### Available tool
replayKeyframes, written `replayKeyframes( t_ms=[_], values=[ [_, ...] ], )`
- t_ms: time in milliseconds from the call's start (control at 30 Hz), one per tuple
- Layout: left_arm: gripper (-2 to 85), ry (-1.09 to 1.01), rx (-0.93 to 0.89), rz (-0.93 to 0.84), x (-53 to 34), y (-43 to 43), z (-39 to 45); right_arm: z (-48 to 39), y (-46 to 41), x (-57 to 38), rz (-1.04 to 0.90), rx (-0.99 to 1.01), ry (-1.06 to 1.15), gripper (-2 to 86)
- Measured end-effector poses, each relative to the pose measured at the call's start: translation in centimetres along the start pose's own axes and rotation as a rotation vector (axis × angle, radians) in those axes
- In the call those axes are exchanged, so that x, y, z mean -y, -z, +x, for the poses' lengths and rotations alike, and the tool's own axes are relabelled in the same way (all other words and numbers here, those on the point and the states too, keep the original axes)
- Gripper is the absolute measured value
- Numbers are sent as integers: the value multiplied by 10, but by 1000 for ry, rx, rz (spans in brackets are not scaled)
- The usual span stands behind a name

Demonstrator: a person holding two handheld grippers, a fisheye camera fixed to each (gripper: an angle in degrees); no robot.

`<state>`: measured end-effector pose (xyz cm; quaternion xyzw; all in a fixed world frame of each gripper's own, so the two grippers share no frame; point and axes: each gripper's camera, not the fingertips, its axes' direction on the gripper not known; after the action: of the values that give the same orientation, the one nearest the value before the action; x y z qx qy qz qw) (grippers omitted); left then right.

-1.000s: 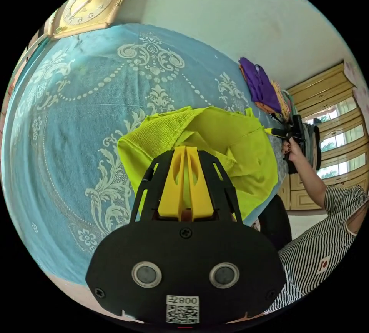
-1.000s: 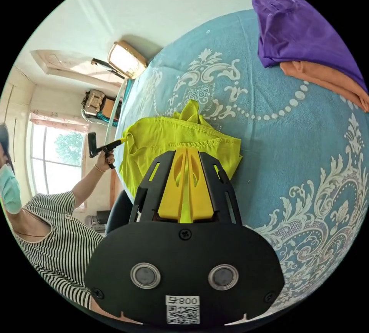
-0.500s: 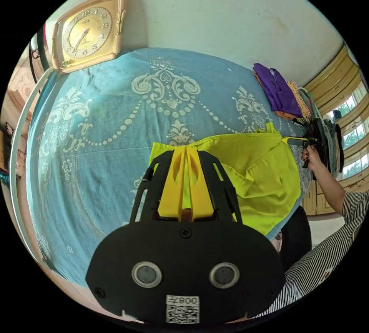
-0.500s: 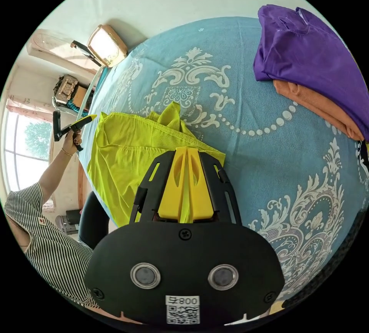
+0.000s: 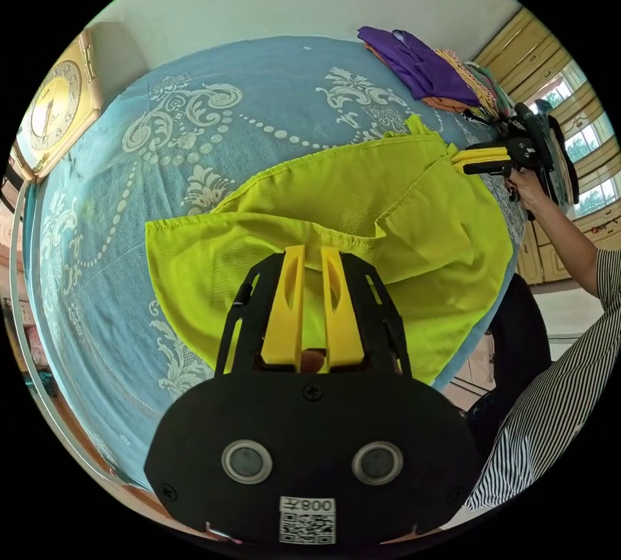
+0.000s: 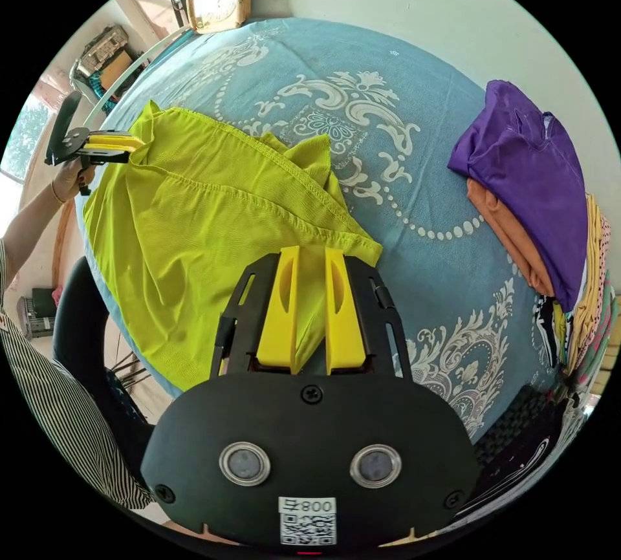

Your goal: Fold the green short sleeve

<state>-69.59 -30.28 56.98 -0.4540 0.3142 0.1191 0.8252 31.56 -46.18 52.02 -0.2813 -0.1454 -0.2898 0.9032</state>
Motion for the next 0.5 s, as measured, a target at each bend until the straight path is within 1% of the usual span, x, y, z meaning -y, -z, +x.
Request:
replayKeyframes(
  t_ms=[67,233,500],
  values=[
    [16,14,0,2,7,1,4,-7,2,0,14,-21,-6,59],
    [6,36,-13,70,13,16,11,-20,12,-3,36,-26,-15,13],
    [14,31,-81,220,21,42,32,-16,50,-25,174,25,-99,3]
  ],
)
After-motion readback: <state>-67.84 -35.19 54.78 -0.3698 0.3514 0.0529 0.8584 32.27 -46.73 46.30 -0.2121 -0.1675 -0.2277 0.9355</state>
